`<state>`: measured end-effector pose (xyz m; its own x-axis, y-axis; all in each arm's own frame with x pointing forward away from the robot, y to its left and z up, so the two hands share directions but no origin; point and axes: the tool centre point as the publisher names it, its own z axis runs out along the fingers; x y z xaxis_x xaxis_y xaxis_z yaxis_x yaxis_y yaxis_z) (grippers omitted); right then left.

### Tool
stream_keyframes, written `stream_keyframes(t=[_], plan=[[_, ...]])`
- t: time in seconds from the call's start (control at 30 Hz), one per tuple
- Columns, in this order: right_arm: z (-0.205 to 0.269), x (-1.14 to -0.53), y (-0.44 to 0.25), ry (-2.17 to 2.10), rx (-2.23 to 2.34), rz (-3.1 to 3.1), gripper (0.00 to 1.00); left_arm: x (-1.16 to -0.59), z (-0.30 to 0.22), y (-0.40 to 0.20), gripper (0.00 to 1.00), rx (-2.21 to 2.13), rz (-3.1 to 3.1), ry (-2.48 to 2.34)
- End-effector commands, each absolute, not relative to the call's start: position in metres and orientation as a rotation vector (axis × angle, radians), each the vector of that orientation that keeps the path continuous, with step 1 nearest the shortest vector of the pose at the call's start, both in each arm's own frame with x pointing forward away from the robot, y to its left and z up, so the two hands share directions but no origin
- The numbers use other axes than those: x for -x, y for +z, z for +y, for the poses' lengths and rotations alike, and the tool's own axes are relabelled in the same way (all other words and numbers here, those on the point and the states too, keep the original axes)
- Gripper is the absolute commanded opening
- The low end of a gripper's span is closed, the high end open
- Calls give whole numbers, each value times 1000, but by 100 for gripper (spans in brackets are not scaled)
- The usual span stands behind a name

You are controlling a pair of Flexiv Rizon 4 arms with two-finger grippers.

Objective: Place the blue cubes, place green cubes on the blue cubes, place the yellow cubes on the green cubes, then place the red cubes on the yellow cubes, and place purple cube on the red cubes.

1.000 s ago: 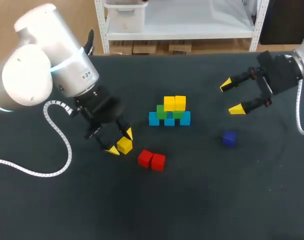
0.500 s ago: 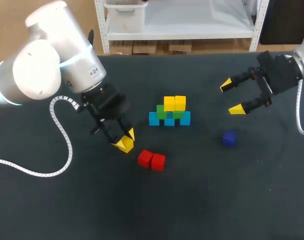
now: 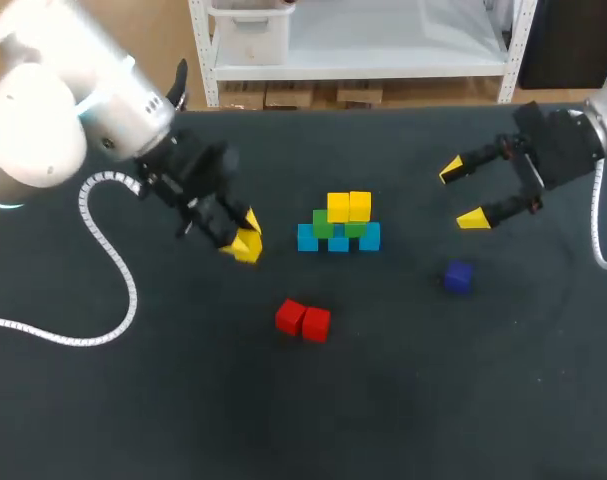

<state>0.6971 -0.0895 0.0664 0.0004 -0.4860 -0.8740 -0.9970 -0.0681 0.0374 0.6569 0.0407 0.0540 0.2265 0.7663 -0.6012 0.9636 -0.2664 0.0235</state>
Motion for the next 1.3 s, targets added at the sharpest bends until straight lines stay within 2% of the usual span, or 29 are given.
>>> stream_keyframes(t=[0.03, 0.43, 1.3], plan=[[-89, -697, 66, 997, 1626, 1552, 100, -654, 31, 72, 0, -1917, 1696, -562], [-89, -697, 66, 997, 1626, 1552, 100, -688, -10, 106, 0, -1847, 1818, -484], [-89, -697, 66, 997, 1626, 1552, 100, -716, -44, 90, 0, -1940, 1872, -494]])
